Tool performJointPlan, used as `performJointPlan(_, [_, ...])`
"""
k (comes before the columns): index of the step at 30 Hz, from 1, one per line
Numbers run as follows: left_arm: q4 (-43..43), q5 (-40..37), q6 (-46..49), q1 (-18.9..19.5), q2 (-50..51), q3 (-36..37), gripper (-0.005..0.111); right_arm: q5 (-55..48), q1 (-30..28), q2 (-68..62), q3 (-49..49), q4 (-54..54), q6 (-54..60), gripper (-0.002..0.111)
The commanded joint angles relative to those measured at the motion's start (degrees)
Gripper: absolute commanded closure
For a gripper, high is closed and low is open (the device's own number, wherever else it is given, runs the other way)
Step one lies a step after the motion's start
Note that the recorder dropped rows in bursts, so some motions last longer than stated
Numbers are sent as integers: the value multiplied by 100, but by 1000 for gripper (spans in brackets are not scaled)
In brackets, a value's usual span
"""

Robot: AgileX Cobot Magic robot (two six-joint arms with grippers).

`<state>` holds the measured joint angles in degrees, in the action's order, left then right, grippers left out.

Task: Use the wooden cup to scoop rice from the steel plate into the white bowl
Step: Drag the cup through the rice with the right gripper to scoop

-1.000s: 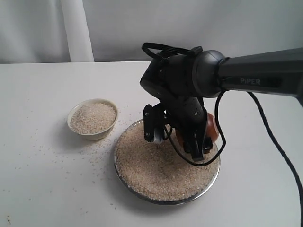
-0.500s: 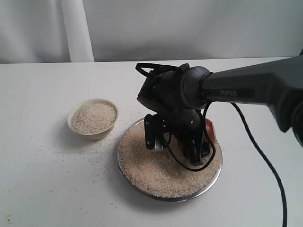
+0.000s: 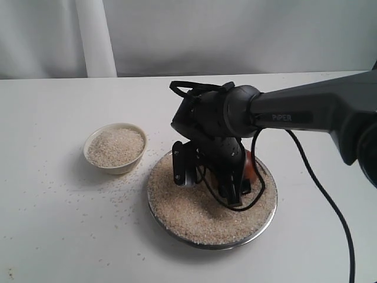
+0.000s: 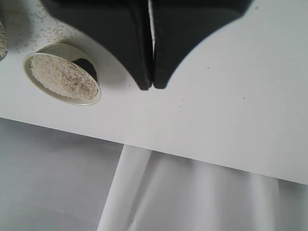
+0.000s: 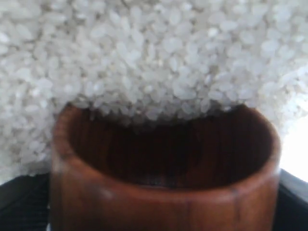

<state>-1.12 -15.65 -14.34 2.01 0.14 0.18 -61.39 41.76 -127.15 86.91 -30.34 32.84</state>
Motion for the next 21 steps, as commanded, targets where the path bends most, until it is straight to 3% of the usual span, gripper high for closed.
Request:
performJointPlan(1, [9,36,-22,-27,-14,-18,107,625,8,-109,-48,501,-19,108])
performJointPlan(21, [9,36,-22,-27,-14,-18,107,999,-14,-109,-48,1250,-72,108])
